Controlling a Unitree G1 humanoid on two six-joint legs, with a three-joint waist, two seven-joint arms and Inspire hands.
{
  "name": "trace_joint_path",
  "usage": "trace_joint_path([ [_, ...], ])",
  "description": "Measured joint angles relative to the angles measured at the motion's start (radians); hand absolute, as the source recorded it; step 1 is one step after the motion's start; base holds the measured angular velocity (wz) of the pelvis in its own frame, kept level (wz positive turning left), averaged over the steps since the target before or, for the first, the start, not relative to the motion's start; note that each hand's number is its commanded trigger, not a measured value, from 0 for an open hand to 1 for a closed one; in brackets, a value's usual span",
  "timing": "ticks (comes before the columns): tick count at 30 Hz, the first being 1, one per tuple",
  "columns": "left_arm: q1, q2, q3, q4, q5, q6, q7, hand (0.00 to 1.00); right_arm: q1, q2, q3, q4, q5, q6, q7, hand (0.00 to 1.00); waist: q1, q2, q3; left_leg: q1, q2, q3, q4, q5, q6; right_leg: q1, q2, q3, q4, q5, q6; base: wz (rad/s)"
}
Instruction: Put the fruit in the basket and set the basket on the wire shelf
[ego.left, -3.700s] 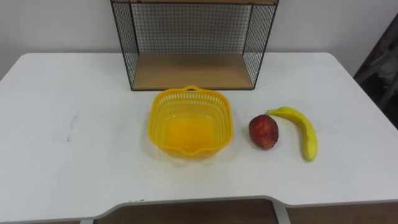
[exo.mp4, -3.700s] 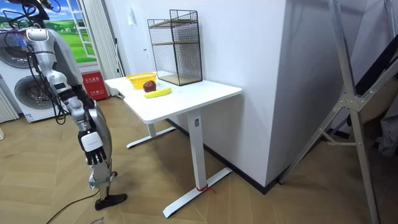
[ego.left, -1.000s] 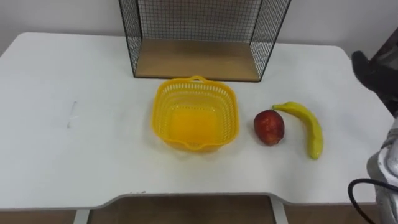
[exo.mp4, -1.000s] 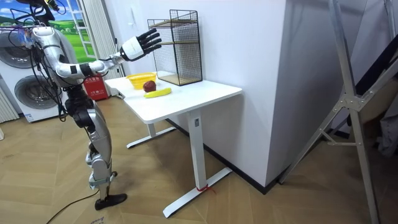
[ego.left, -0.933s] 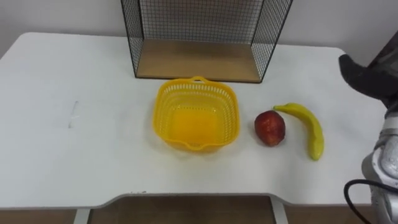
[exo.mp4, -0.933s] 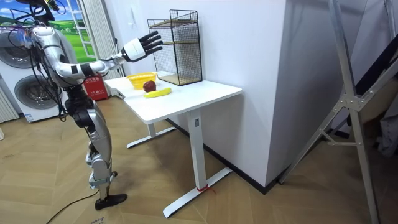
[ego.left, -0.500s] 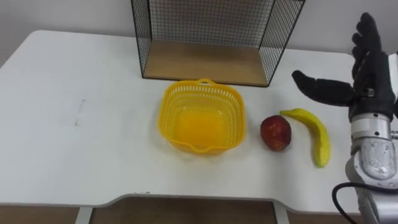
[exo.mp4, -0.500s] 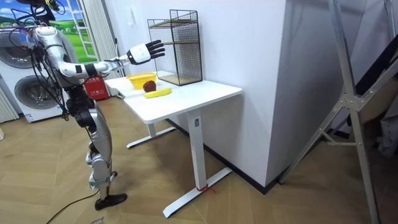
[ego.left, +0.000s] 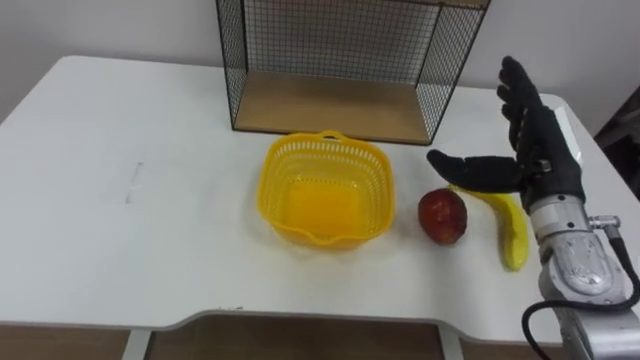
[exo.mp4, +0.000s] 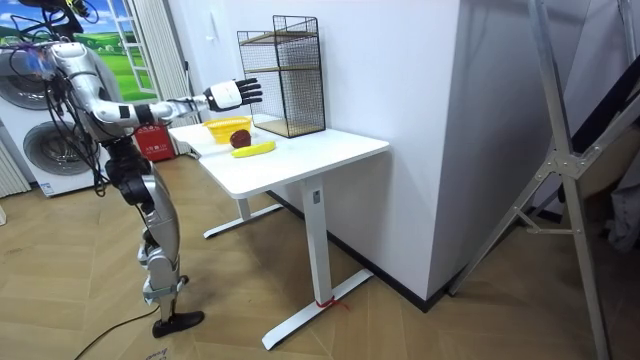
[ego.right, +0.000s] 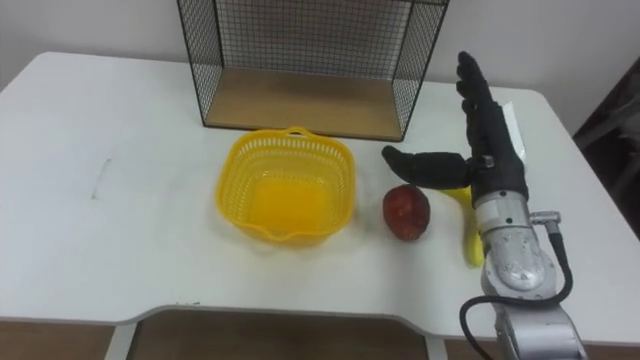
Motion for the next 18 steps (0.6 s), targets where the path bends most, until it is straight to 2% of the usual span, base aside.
trace_joint_path([
  [3, -0.001, 0.000, 0.001, -0.001, 0.000, 0.000, 0.002, 0.00, 0.000, 0.000, 0.000, 0.041, -0.005, 0.000, 0.019, 0.00, 0.002, 0.000, -0.0002, 0.000, 0.000, -0.001, 0.001, 0.000, 0.000, 0.000, 0.000, 0.000, 0.000, 0.000, 0.000, 0.00],
  [6, -0.001, -0.003, 0.001, -0.001, 0.000, 0.001, 0.002, 0.00, 0.000, 0.006, 0.000, 0.073, -0.028, 0.020, 0.043, 0.00, 0.004, -0.001, -0.0009, -0.001, 0.000, -0.001, 0.002, 0.000, 0.000, -0.001, 0.000, 0.000, 0.001, 0.000, 0.000, 0.00],
  [11, -0.002, -0.005, 0.001, -0.001, -0.001, 0.001, 0.003, 0.00, 0.000, 0.007, 0.000, 0.092, -0.030, 0.021, 0.066, 0.00, 0.008, 0.000, 0.0000, -0.013, 0.001, -0.004, 0.011, 0.000, 0.000, -0.008, -0.001, -0.003, 0.003, 0.000, -0.001, 0.00],
  [12, -0.002, -0.005, 0.001, 0.001, -0.001, 0.001, 0.003, 0.00, 0.000, 0.010, 0.000, 0.106, -0.033, 0.020, 0.066, 0.00, 0.007, 0.004, 0.0027, -0.014, 0.000, -0.006, 0.012, 0.000, 0.000, -0.006, -0.001, -0.004, 0.001, 0.001, -0.001, 0.04],
  [18, -0.002, -0.012, 0.002, 0.001, -0.001, 0.008, 0.004, 0.00, 0.002, 0.039, -0.001, 0.167, -0.070, 0.042, 0.076, 0.00, 0.004, 0.000, 0.0022, -0.025, 0.001, -0.012, 0.015, 0.000, 0.000, -0.011, -0.001, -0.012, 0.000, 0.001, -0.001, 0.03],
])
